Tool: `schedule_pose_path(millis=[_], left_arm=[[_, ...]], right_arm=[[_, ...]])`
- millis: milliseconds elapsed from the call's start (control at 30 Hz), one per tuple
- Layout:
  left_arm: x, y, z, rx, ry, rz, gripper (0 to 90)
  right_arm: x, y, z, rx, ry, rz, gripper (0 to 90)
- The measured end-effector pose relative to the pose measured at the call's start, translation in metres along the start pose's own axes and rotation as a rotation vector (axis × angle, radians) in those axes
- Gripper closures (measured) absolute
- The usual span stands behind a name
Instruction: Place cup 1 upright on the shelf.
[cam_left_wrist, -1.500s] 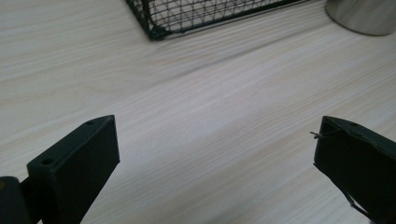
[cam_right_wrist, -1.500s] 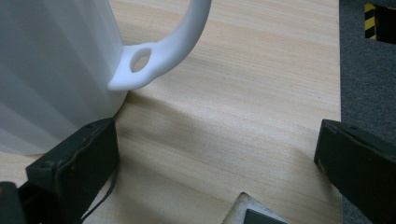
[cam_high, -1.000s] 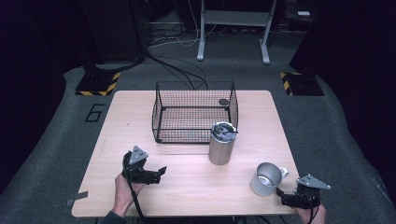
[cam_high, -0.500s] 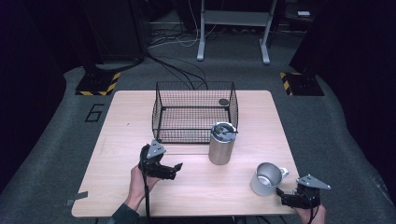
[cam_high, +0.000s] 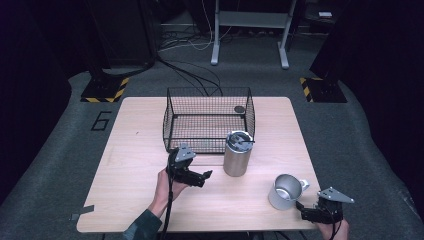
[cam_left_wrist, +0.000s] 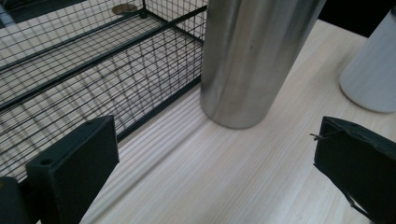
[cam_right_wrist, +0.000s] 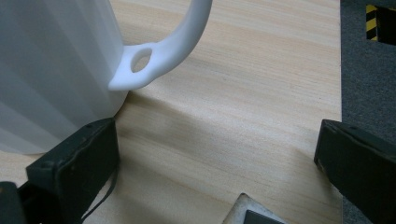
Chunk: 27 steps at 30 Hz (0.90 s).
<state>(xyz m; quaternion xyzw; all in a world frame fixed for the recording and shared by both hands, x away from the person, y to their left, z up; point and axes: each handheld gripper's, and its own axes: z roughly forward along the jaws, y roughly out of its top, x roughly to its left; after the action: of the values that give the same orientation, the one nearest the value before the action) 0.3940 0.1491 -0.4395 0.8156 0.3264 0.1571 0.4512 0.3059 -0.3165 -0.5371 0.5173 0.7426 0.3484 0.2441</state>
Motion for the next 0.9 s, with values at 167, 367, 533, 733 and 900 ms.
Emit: schedule_pose_path(millis=[167, 367, 533, 733, 900], left_arm=[[-0.005, 0.009, 0.013, -0.01, -0.024, -0.002, 0.0], [-0.009, 0.022, 0.022, -0.032, -0.049, -0.005, 0.0], [-0.013, 0.032, 0.029, -0.041, -0.055, 0.013, 0.0], [-0.017, 0.042, 0.034, -0.044, -0.072, 0.028, 0.0], [-0.02, 0.051, 0.04, -0.056, -0.07, 0.044, 0.0]], right_arm=[[0.0, 0.0, 0.0, -0.001, 0.004, 0.0, 0.0], [0.0, 0.0, 0.0, -0.001, 0.004, -0.001, 0.0], [0.0, 0.0, 0.0, -0.001, 0.004, 0.0, 0.0], [0.0, 0.0, 0.0, 0.001, 0.003, 0.0, 0.0], [0.0, 0.0, 0.0, -0.001, 0.003, 0.0, 0.0]])
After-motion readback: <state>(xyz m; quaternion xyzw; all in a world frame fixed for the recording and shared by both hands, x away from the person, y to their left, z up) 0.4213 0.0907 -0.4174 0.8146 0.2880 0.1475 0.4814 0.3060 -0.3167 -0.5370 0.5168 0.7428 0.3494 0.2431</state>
